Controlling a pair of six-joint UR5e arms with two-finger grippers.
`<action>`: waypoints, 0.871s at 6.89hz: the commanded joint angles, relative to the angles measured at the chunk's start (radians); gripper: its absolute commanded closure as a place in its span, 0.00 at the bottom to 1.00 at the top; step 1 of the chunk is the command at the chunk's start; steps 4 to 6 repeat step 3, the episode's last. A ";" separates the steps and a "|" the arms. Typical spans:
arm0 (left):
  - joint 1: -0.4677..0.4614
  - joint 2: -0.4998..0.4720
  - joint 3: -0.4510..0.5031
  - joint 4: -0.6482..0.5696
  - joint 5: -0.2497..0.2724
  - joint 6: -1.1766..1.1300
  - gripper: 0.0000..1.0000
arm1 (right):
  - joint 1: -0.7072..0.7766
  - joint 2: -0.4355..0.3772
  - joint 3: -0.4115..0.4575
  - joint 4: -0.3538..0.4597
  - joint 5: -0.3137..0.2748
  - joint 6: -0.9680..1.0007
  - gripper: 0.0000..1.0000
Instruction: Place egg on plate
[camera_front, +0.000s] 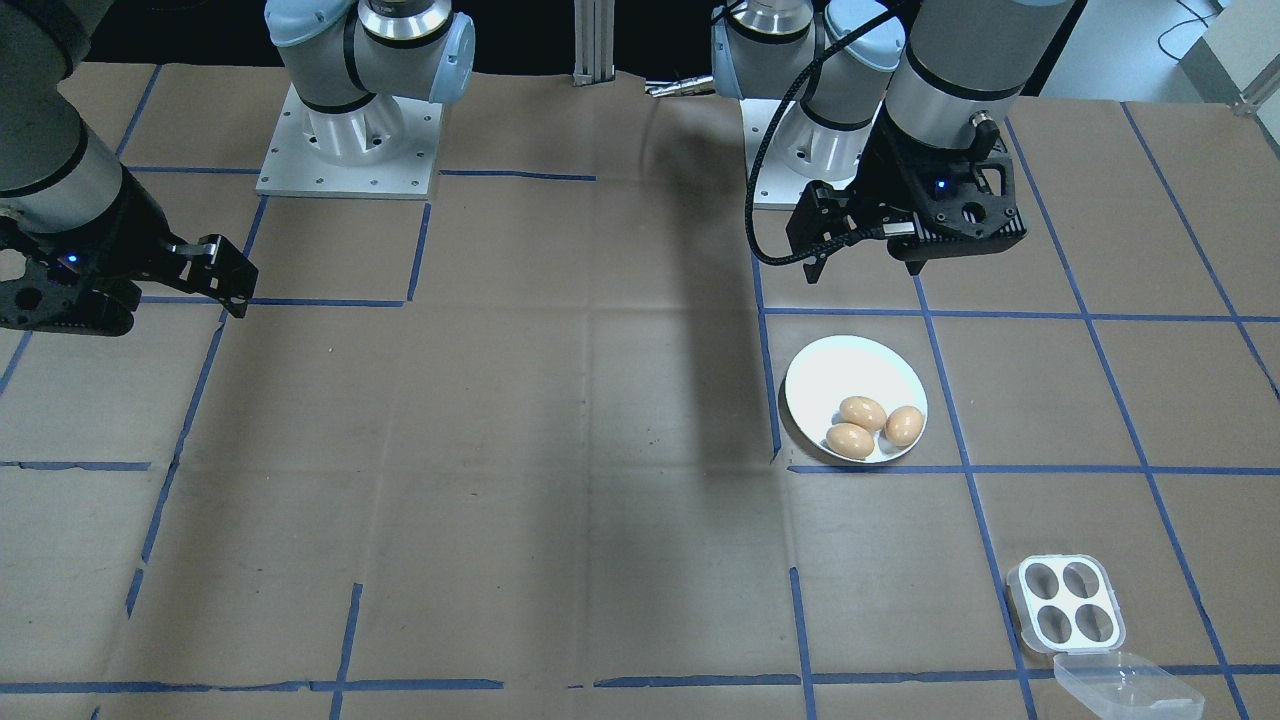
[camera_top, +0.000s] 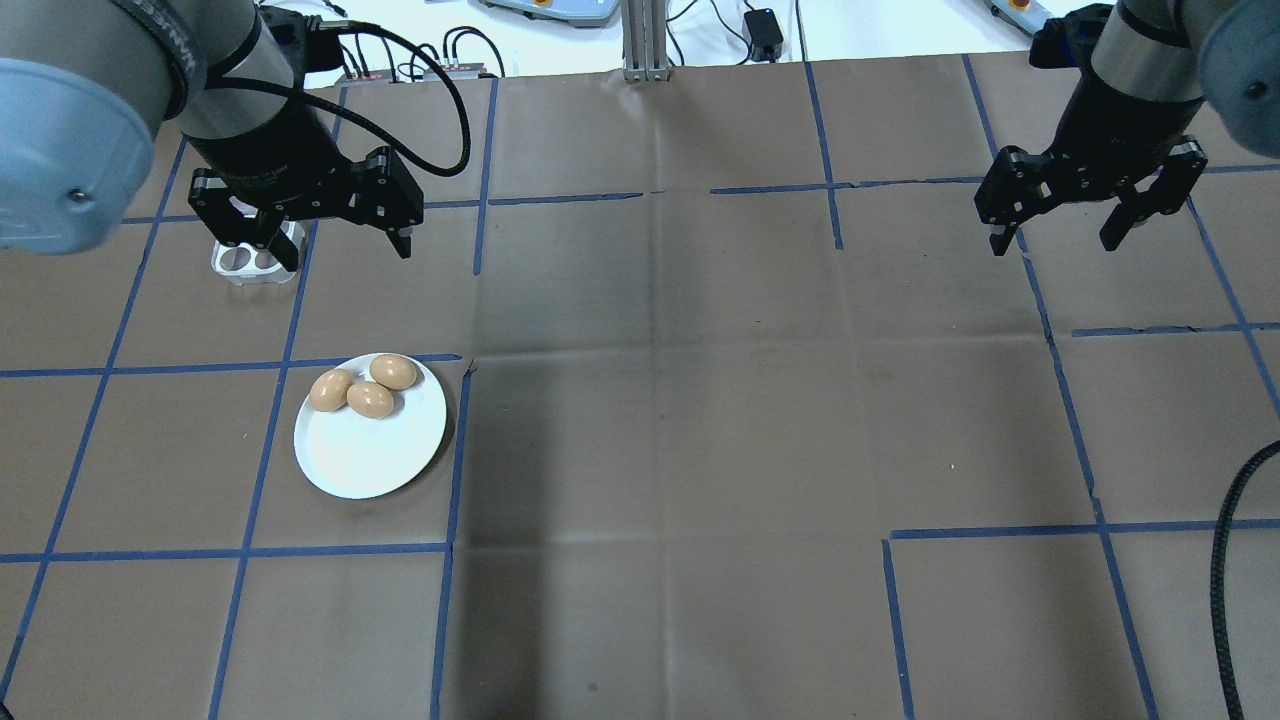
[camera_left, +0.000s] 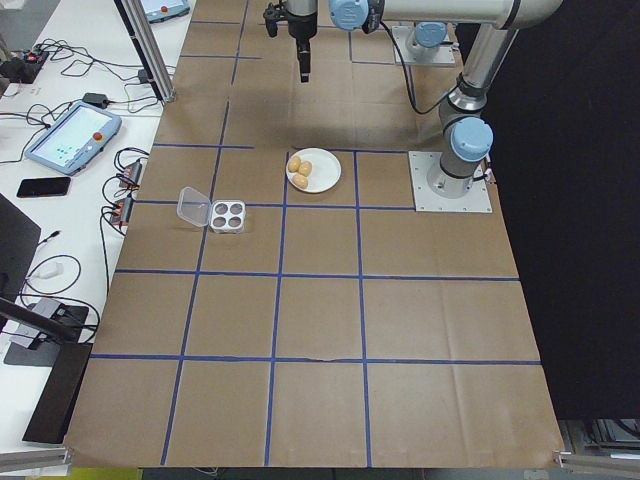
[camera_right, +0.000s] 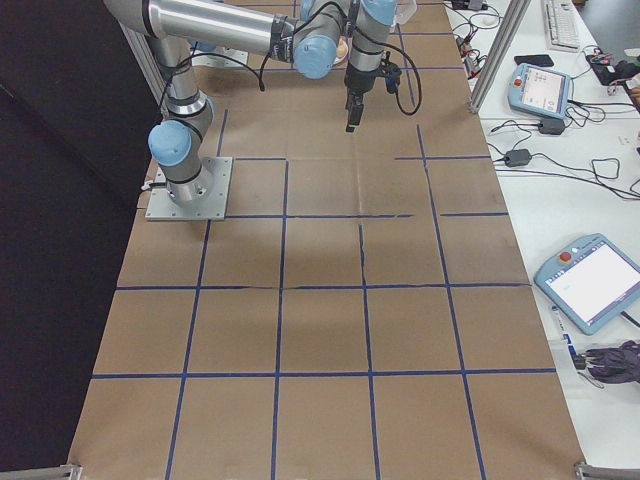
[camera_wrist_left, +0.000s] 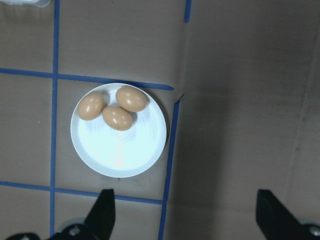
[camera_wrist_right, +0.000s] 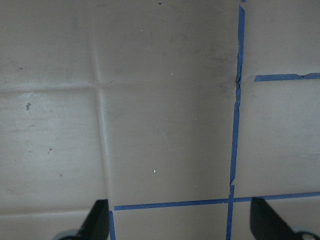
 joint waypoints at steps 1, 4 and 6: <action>0.000 0.003 -0.008 -0.002 -0.004 0.001 0.01 | 0.000 0.000 0.000 0.000 0.000 0.000 0.00; 0.000 0.008 -0.014 -0.002 -0.004 0.001 0.01 | 0.000 0.000 0.000 0.000 0.000 0.000 0.00; 0.000 0.008 -0.014 -0.002 -0.004 0.001 0.01 | 0.000 0.000 0.000 0.000 0.000 0.000 0.00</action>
